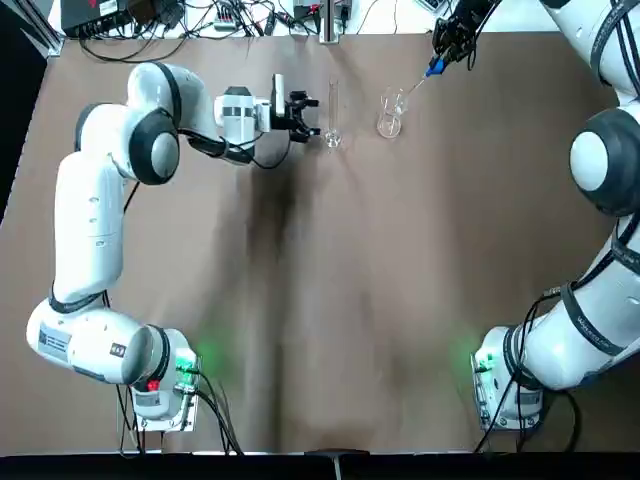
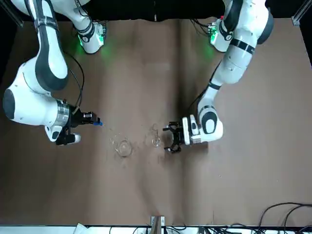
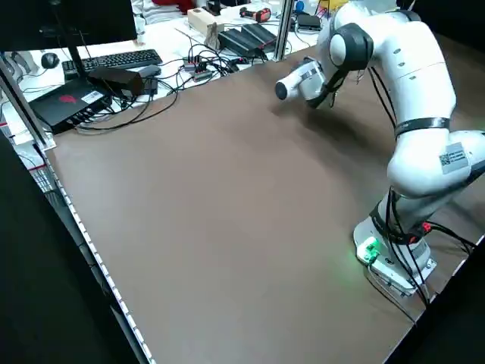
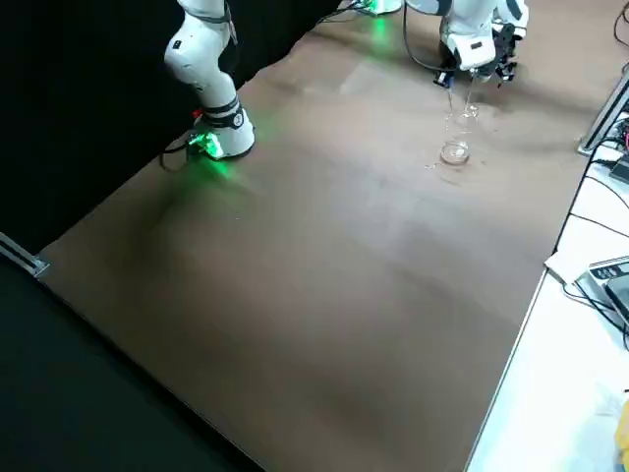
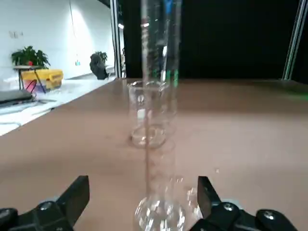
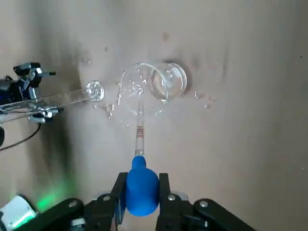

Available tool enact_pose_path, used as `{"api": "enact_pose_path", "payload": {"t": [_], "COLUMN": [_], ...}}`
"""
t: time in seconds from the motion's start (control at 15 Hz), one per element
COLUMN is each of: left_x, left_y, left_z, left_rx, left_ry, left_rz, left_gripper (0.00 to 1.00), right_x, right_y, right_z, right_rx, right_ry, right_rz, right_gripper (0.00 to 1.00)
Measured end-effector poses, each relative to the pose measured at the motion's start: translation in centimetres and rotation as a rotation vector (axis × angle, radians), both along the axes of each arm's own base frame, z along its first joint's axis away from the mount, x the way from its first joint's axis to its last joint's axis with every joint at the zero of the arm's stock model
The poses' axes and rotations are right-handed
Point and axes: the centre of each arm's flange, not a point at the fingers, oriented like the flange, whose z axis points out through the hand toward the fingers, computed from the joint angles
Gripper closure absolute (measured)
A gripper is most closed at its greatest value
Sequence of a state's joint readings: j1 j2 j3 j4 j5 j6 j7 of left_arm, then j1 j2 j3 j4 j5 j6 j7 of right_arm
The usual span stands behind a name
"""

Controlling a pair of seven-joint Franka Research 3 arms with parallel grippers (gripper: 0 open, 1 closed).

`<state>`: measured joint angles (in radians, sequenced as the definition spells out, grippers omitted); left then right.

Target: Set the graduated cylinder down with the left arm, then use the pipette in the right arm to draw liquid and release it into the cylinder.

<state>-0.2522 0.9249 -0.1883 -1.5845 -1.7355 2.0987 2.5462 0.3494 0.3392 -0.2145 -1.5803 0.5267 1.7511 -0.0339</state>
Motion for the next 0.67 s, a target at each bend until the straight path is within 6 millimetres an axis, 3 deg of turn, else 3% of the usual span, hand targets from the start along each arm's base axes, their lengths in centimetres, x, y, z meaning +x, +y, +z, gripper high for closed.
{"api": "enact_pose_path", "payload": {"t": [0.13, 0.33, 0.47, 0.53, 0.67], "left_x": [1.6, 4.2, 5.8, 7.1, 8.0], "left_y": [3.5, 8.7, 11.8, 13.9, 14.6], "left_z": [0.6, 3.2, 5.8, 8.6, 10.8], "left_rx": [0.02, 0.059, 0.081, 0.137, 0.214], "left_ry": [0.055, 0.169, 0.247, 0.337, 0.432], "left_rz": [0.024, 0.061, 0.097, 0.11, 0.117], "left_gripper": [0.01, 0.01, 0.01, 0.01, 0.01], "right_x": [-0.1, -0.3, -0.4, -0.5, -0.4], "right_y": [0.1, 0.1, 0.1, 0.0, -0.1], "right_z": [0.8, 1.9, 2.6, 2.9, 3.1], "right_rx": [0.002, 0.005, 0.007, 0.007, 0.007], "right_ry": [0.009, 0.005, 0.0, -0.002, -0.006], "right_rz": [0.002, -0.011, -0.018, -0.022, -0.024], "right_gripper": [0.7, 0.7, 0.7, 0.7, 0.7]}}
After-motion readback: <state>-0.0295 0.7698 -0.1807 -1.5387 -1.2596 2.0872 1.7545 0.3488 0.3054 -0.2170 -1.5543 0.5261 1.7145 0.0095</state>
